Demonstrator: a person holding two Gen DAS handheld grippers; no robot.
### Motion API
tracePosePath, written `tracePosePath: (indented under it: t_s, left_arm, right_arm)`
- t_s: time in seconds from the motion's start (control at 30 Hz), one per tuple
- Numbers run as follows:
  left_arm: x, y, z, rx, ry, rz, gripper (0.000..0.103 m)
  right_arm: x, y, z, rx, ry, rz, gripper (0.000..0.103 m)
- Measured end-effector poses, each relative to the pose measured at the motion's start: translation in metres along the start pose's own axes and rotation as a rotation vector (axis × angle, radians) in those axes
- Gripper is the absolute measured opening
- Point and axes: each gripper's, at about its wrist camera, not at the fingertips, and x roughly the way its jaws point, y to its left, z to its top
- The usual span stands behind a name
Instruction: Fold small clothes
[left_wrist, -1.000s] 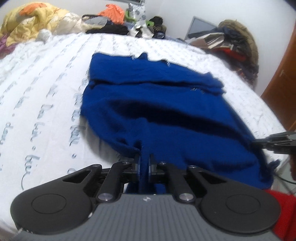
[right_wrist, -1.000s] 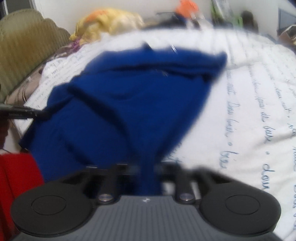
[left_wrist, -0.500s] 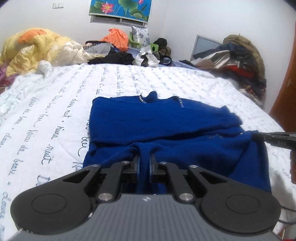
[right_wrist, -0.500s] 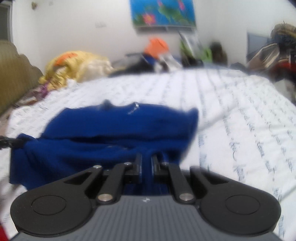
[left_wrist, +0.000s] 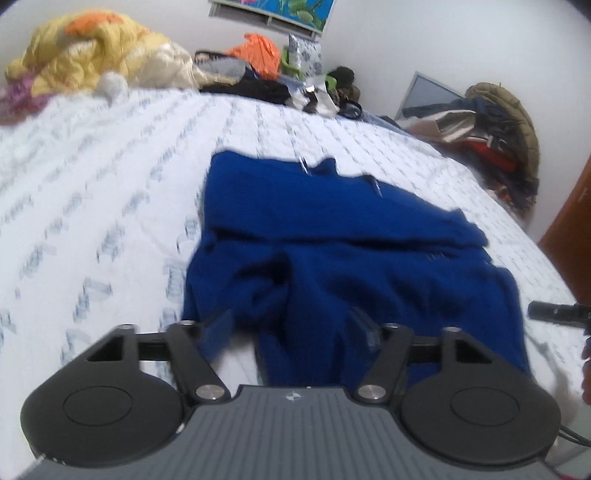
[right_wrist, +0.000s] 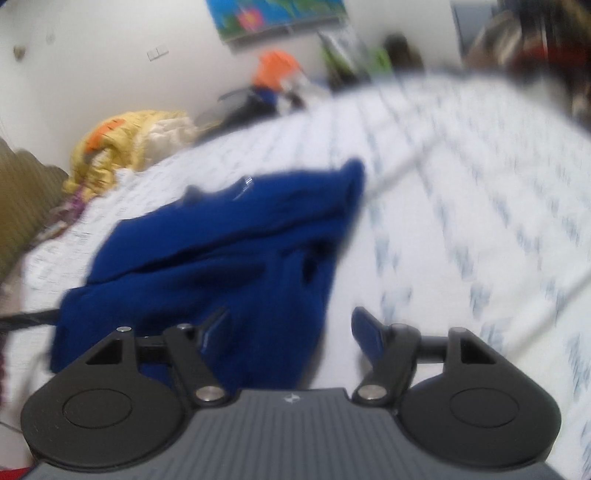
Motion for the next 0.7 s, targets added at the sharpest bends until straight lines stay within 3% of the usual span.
tracePosePath:
  t_s: [0.03,0.07,0.13,0.23,0.33,0.37,0.4,0.43,0.47,0.57,0.7]
  left_arm:
    - [-0.001,0.002,-0.005,-0.021,0.021,-0.017,0.044]
    - [0.000,0.004,-0.009,-0.042,0.043,-0.033,0.043]
    - [0.002,0.006,-0.017,-0.069,0.073,-0.059,0.042]
    - [0.000,0.000,-0.023,-0.029,0.053,-0.044,0.042]
    - [0.005,-0.004,-0.022,-0.028,0.050,-0.048,0.038]
    - [0.006,-0.005,-0.022,-0.028,0.050,-0.043,0.032]
    - [0.008,-0.006,-0.021,-0.026,0.057,-0.040,0.016]
    - [0.009,-0.006,-0.023,-0.031,0.065,-0.046,0.009]
    - [0.008,-0.006,-0.024,-0.037,0.060,-0.046,0.009]
    - [-0.006,-0.016,-0.024,0.012,0.016,-0.030,0.009]
    - [-0.048,-0.029,-0.012,0.069,-0.069,-0.076,0.009]
  right_arm:
    - [-0.004,-0.002,-0.006,0.026,0.021,0.031,0.071]
    - [-0.005,-0.003,-0.012,0.044,0.046,0.057,0.071]
    - [-0.007,0.001,-0.023,0.054,0.084,0.080,0.071]
    - [-0.006,0.013,-0.035,0.038,0.107,0.099,0.065]
    - [-0.001,0.026,-0.037,0.010,0.106,0.115,0.040]
    - [0.002,0.028,-0.037,0.003,0.107,0.116,0.029]
    - [0.005,0.029,-0.037,-0.004,0.108,0.114,0.019]
    - [0.008,0.030,-0.036,-0.009,0.108,0.105,0.016]
    - [0.009,0.031,-0.036,-0.010,0.103,0.099,0.009]
    - [0.003,0.027,-0.034,0.006,0.083,0.112,0.006]
    - [-0.026,0.022,-0.024,0.042,0.030,0.216,0.006]
